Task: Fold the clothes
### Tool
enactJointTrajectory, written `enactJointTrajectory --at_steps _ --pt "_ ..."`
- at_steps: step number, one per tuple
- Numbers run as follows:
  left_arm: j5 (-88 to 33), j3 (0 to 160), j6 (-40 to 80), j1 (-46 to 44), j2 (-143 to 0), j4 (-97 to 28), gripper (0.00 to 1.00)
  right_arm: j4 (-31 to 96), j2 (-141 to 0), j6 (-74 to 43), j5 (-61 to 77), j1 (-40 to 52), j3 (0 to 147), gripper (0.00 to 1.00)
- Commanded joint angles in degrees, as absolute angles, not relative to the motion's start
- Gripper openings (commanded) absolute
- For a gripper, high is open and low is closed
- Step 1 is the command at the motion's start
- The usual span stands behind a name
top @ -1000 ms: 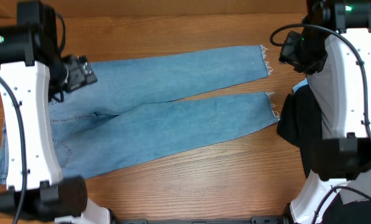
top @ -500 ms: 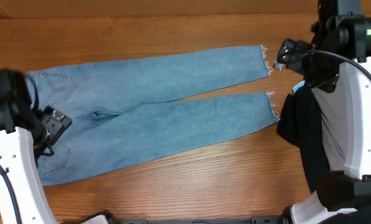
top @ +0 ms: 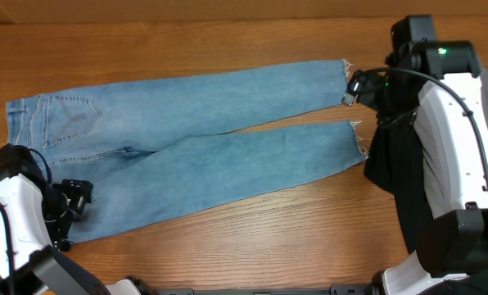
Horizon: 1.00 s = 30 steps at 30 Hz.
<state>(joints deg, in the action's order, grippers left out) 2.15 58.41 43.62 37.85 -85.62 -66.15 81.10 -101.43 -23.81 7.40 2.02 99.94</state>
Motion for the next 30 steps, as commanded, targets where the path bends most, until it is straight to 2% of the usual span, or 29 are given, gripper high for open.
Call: enactJointTrajectory --at_steps 1,17,26,30 --pt "3.2 57.95 44.84 39.66 -88.71 -63.55 1.0 78.59 -101.06 -24.08 9.56 2.31 95.29 1.0" --pt "5.43 57.98 41.12 49.76 -97.06 -50.81 1.0 68.88 -101.06 -24.08 11.68 2.31 83.85 1.0" --pt "5.52 57.01 49.82 50.13 -98.65 -50.19 1.0 65.17 -101.1 -27.0 11.66 2.28 81.23 1.0" --pt "5.91 56.36 50.17 50.24 -102.19 -48.88 1.0 64.86 -101.1 -28.34 12.12 2.31 80.97 1.0"
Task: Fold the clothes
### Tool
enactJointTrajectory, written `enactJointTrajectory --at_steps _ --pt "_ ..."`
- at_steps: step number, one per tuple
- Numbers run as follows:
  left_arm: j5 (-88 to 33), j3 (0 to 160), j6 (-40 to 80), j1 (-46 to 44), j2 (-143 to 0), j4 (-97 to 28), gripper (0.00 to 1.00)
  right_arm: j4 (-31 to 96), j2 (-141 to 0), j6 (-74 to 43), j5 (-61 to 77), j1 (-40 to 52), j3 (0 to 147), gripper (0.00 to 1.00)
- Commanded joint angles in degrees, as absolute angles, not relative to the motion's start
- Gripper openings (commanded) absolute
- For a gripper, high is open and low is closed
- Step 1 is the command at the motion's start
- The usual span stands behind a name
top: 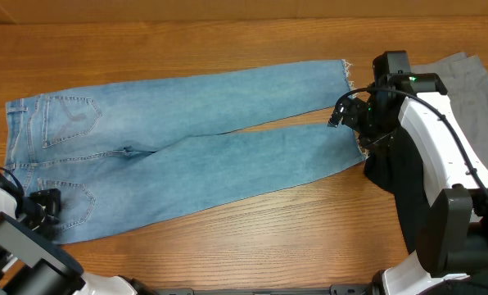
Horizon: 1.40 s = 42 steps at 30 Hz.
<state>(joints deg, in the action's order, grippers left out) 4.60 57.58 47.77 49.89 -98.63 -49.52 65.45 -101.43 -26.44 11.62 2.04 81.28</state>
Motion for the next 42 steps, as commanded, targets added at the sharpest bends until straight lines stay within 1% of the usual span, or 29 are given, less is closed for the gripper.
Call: enactJointTrajectory --at_steps 1,4,6,9,13,18,20,24,27,36,39,42 --pt "5.91 56.36 50.19 50.24 -103.2 -48.49 1.0 64.6 -101.1 -28.34 12.12 2.31 80.97 1.0" --pt "5.96 56.36 50.11 50.24 -105.91 -47.97 1.0 64.36 -101.1 -28.36 12.08 2.28 80.97 1.0" --pt "5.96 56.36 50.11 50.24 -107.44 -47.97 1.0 63.92 -101.1 -28.99 12.1 2.2 80.97 0.95" --pt "6.0 56.36 50.13 50.24 -109.47 -47.86 1.0 64.49 -101.1 -34.81 10.48 1.83 80.97 0.94" --pt "5.96 56.36 50.17 50.24 -111.7 -47.75 1.0 68.29 -101.1 -45.12 2.42 1.39 80.95 0.95" --pt "5.43 56.36 50.15 50.24 -112.2 -47.97 1.0 70.04 -101.45 -45.87 1.13 1.39 80.93 0.96" --pt "4.27 56.36 50.17 50.22 -112.18 -47.97 1.0 69.89 -101.84 -48.29 -1.37 1.43 80.23 0.96" --pt "1.54 56.36 50.17 50.22 -112.18 -47.97 1.0 64.58 -101.93 -48.93 -1.21 1.43 76.2 0.94" --pt "0.32 56.36 50.17 50.22 -112.18 -47.97 1.0 60.01 -101.97 -48.93 -0.25 1.43 71.99 0.88" --pt "0.34 56.36 50.15 50.22 -112.18 -48.01 1.0 51.42 -102.04 -49.58 2.66 1.43 63.29 0.86" --pt "0.32 56.36 50.15 50.22 -112.18 -48.21 0.97 49.08 -102.04 -49.67 2.7 1.43 61.34 0.84" --pt "0.34 56.36 50.15 50.22 -112.18 -48.62 0.97 46.92 -102.04 -50.68 3.11 1.43 59.51 0.81"
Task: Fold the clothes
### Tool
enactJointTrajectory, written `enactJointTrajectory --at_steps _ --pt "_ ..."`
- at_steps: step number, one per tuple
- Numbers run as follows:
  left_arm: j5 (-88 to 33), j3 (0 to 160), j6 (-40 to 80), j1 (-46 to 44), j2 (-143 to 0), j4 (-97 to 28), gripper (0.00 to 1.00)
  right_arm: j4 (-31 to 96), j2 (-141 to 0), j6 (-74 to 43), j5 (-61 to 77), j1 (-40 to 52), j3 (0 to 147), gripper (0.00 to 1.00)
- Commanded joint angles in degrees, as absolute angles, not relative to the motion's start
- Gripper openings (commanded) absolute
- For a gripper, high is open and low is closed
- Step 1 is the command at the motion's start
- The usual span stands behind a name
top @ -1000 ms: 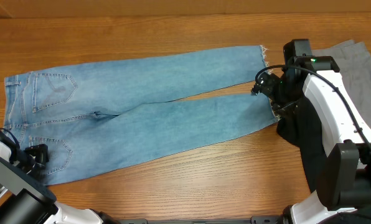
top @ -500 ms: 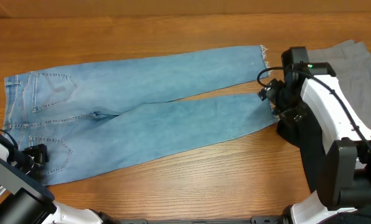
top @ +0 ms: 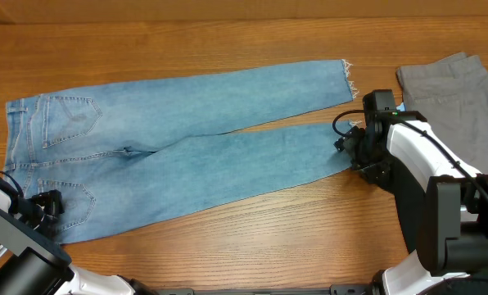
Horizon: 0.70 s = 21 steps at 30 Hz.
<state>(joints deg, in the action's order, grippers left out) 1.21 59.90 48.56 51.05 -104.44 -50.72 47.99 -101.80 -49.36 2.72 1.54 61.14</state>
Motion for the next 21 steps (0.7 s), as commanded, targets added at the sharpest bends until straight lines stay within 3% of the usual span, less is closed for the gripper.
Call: enactJointTrajectory --at_steps 1,8,13,17,19,21 --pt "0.34 56.36 50.15 50.22 -112.18 -48.69 0.98 46.65 -102.04 -51.13 3.11 1.43 59.07 0.81" --pt "0.23 56.36 49.8 50.22 -112.18 -49.04 0.97 45.21 -102.35 -51.07 3.09 1.45 58.76 0.76" --pt "-0.32 56.36 46.19 50.22 -112.18 -49.21 0.96 45.1 -102.98 -51.05 3.09 1.43 58.76 0.61" --pt "-1.52 56.36 43.62 50.22 -112.18 -49.25 0.94 45.25 -102.98 -51.07 3.11 1.45 58.76 0.57" --pt "-3.03 56.36 41.67 50.22 -112.18 -49.23 0.89 45.47 -102.98 -51.07 3.09 1.43 58.76 0.5" --pt "-4.16 56.36 40.21 50.22 -112.18 -49.23 0.77 45.47 -103.0 -51.07 3.09 1.43 58.76 0.4"
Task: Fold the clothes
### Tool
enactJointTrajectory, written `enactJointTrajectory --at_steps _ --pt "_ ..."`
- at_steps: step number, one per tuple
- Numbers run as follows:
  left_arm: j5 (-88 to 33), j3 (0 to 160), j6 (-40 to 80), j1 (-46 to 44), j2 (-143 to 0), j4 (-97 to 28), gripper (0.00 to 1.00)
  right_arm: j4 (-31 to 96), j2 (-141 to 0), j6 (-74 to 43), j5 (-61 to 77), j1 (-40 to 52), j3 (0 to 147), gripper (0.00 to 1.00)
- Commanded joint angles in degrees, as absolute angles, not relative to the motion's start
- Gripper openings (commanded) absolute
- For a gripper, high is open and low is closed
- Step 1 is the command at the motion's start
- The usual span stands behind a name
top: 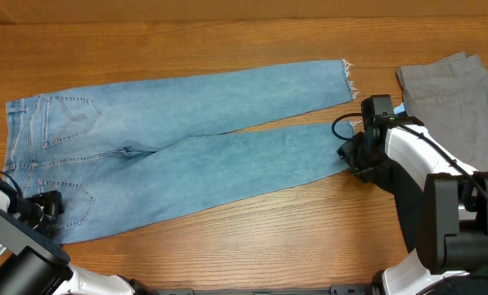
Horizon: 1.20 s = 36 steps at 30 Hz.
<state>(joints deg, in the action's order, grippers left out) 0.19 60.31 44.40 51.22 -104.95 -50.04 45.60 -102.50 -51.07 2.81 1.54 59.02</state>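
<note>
Light blue jeans [178,152] lie flat across the table, waist at the left, legs spread apart toward the right with frayed hems. My right gripper [350,156] sits at the hem of the nearer leg [342,152], low over the cloth; its jaws are hidden under the arm. My left gripper [46,206] rests at the near corner of the waist by the back pocket [72,201], and its jaw state does not show from above.
A folded grey garment [453,90] lies at the right rear of the wooden table [252,229]. The right arm's white links [440,188] fill the near right corner. Bare wood runs along the front and back of the jeans.
My right gripper shifted slightly along the hem of the nearer leg. The jeans and left gripper look unchanged.
At first my right gripper hovered by the far leg's hem and the left sat on the near waist edge. Then the right had come down toward the nearer hem while the left had drawn back to the waist corner. The right now rests at that hem.
</note>
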Motion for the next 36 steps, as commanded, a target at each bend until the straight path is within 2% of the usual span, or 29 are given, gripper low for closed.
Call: enactJointTrajectory --at_steps 1,2,3,4,6,9,10,24,36 --pt "-4.56 56.36 39.64 50.22 -112.18 -49.23 0.72 45.36 -102.98 -51.09 3.07 1.45 58.76 0.36" --pt "-4.58 56.36 38.81 50.22 -112.18 -49.39 0.56 44.82 -103.0 -51.09 2.94 1.43 58.76 0.28" --pt "-4.54 56.36 38.33 50.22 -112.18 -49.5 0.46 44.56 -103.0 -51.35 2.61 1.43 58.76 0.25" --pt "-4.56 56.36 37.65 50.22 -112.18 -49.65 0.3 44.38 -102.98 -51.51 2.57 1.43 58.76 0.21" --pt "-4.51 56.36 37.21 50.22 -112.18 -50.35 0.04 43.94 -102.98 -51.64 2.61 1.43 58.76 0.16" --pt "-4.49 56.36 37.23 50.22 -112.16 -51.24 0.04 43.94 -102.98 -52.58 2.59 1.43 58.87 0.04" --pt "-4.49 56.36 37.23 50.22 -112.05 -51.68 0.04 43.99 -102.98 -52.56 2.57 1.43 58.96 0.04" --pt "-3.38 56.4 37.17 49.89 -99.98 -60.29 0.04 58.67 -96.49 -52.58 -1.65 1.3 70.65 0.04" --pt "-2.59 56.42 37.28 46.94 -87.7 -63.57 0.04 54.61 -90.63 -52.29 -1.58 1.32 72.86 0.04"
